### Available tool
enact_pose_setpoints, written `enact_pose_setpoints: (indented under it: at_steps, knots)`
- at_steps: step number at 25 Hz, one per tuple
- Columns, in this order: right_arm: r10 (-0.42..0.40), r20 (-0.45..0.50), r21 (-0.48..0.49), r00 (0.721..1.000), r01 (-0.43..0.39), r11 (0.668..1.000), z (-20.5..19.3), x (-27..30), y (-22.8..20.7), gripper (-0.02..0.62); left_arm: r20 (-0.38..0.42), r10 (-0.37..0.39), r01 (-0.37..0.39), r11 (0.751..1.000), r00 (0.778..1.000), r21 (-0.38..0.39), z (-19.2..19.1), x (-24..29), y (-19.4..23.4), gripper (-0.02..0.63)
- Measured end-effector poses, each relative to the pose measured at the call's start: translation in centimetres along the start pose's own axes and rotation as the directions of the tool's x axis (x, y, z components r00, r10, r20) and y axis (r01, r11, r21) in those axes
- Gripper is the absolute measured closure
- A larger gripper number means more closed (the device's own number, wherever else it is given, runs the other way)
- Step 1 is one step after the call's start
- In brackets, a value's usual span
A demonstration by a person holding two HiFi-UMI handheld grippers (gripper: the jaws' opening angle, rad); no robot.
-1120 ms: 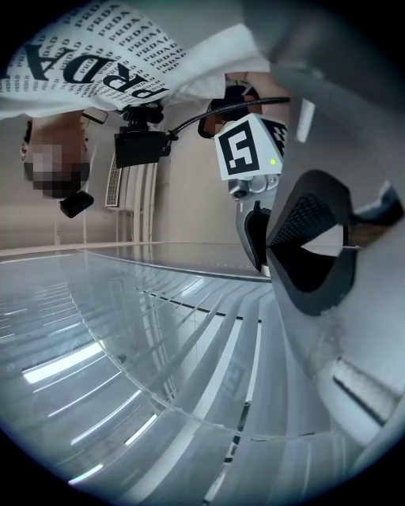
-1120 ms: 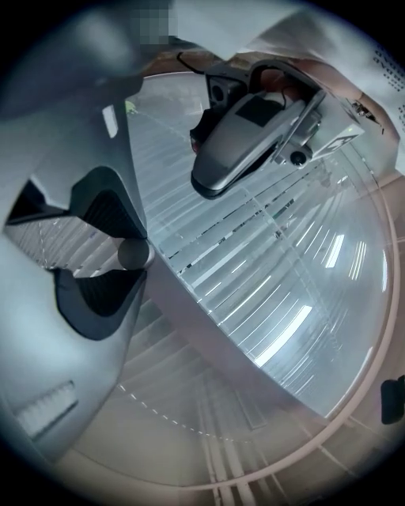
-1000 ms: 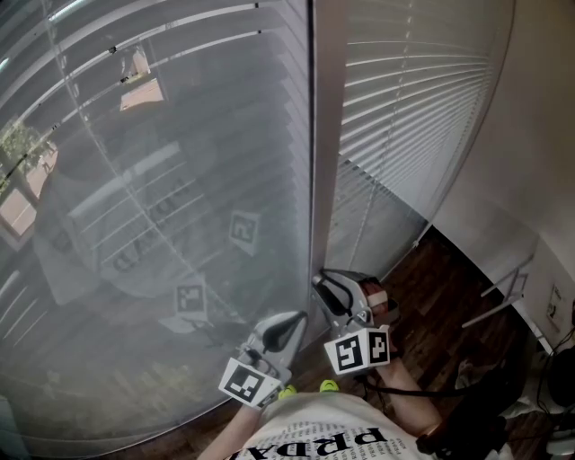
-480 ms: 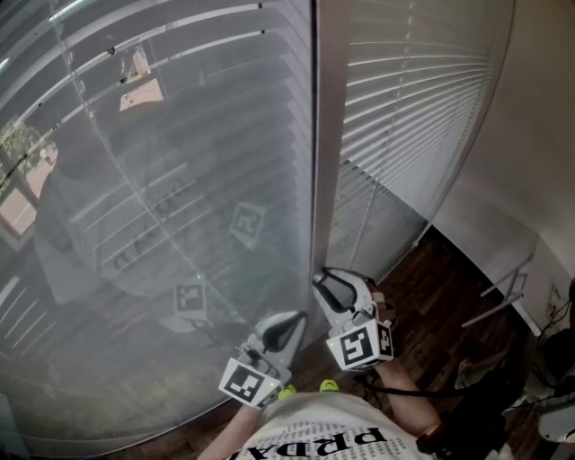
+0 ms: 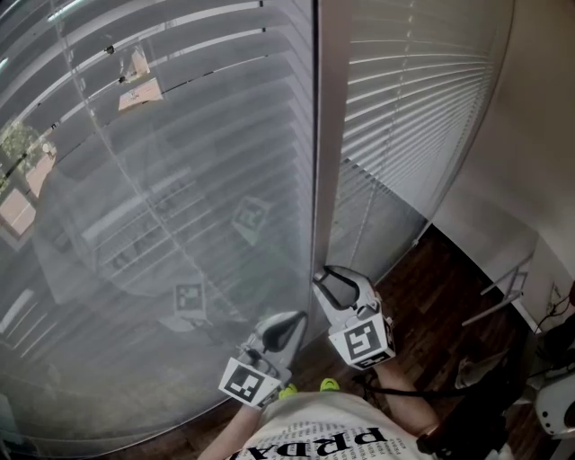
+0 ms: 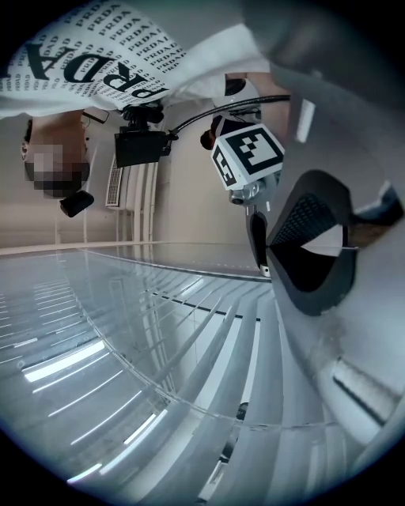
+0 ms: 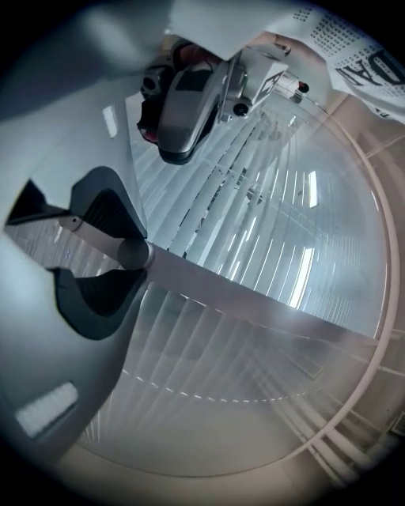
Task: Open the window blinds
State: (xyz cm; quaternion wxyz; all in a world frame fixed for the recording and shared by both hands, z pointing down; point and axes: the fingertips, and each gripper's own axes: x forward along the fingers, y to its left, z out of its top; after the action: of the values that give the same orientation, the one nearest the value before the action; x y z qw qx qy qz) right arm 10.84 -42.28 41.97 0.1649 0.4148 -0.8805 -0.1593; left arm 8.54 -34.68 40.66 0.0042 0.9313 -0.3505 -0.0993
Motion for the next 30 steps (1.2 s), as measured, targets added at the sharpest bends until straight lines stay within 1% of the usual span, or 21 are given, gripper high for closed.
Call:
enact_pose_setpoints:
  at_steps: [4,10,15,21,23,26,28,30]
  knots:
    - [0.003,-0.014,0.042,1.000,-0.002,0.999,-0.11,-0.10,-0.11,0.465,-0.001,0.001,-0.001,1.000,1.000,0.000,-0.02,-0.07,0.00,0.614]
    - [0.002,0.004,0.119,1.000,-0.002,0.993,-0.11,-0.04,-0.22,0.465,0.001,0.002,-0.002,1.000,1.000,0.002,0.06,-0.06,0.07,0.614]
    - [0.003,0.035,0.237,0.999,-0.012,0.971,-0.12,-0.11,-0.27,0.465,0.000,-0.003,0.003,1.000,1.000,-0.001,0.00,0.02,-0.09,0.614]
    - [0.017,0.072,0.387,0.997,-0.043,0.921,-0.43,-0.16,-0.63,0.465,0.001,-0.004,0.004,1.000,1.000,-0.005,0.05,0.10,-0.11,0.614]
    - [0.024,0.088,0.448,0.996,-0.061,0.892,-0.39,-0.17,-0.72,0.465,0.000,-0.005,0.005,1.000,1.000,-0.003,0.09,0.09,-0.10,0.614]
    - [0.028,0.115,0.545,0.993,-0.087,0.834,-0.37,-0.15,-0.83,0.465,0.001,-0.007,0.007,1.000,1.000,0.002,0.15,0.12,-0.11,0.614]
    - [0.027,0.123,0.574,0.992,-0.093,0.814,-0.38,-0.13,-0.84,0.465,0.002,-0.009,0.009,1.000,1.000,0.004,0.15,0.16,-0.14,0.614]
    - [0.027,0.127,0.586,0.991,-0.098,0.805,-0.39,-0.09,-0.84,0.465,0.004,-0.012,0.012,1.000,1.000,0.003,0.13,0.22,-0.14,0.614]
